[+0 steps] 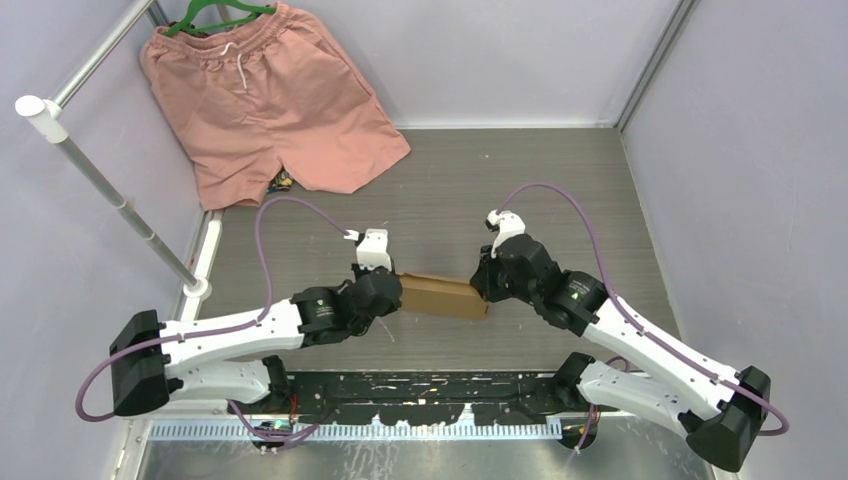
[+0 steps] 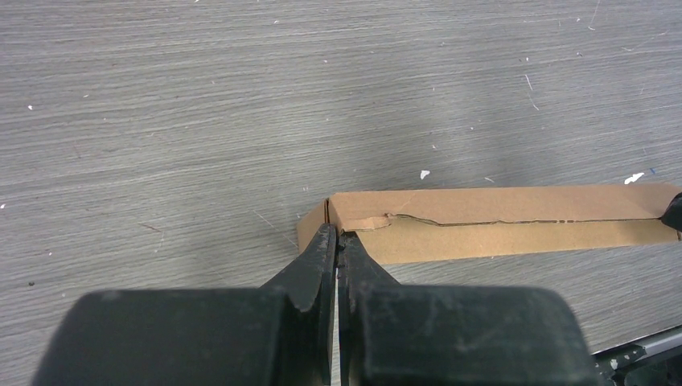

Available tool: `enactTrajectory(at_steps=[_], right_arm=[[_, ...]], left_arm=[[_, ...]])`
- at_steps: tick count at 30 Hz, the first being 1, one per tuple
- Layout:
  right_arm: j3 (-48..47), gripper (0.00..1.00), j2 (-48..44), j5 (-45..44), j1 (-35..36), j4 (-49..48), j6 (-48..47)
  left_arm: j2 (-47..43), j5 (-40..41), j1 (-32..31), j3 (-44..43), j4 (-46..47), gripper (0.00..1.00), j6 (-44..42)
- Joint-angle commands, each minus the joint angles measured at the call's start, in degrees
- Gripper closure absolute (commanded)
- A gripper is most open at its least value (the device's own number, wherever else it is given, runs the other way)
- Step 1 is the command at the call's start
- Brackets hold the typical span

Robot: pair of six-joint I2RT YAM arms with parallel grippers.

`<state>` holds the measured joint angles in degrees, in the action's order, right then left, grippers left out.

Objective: Fold the paper box
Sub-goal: Close the paper box at the center of the board.

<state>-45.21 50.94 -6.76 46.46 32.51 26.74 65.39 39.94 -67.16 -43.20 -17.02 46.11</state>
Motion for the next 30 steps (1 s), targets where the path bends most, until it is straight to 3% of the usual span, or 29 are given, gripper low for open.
enactTrajectory(at_steps=[1,11,21,30], right_arm=[[2.14,0.91,-1.11,1.06,0.38,1.15,-0.64],[3.78,0.94,-1.18,2.06,0.34,0.73,-0.66],[4.02,0.95,-1.28,1.76,0.36,0.61,-0.51],[4.25,0.95,-0.78,1.58,0.38,-0.12,-0.29]], left_arm=[[2.44,-3.16,-0.59,0.77,-6.69,1.0,1.1],[2.89,-3.38,-0.55,0.84,-6.86,0.99,2.03],[1.14,-3.72,-0.6,0.84,-8.14,0.85,2.76],[-1.29,-3.97,-0.54,1.23,-9.34,0.83,2.91]])
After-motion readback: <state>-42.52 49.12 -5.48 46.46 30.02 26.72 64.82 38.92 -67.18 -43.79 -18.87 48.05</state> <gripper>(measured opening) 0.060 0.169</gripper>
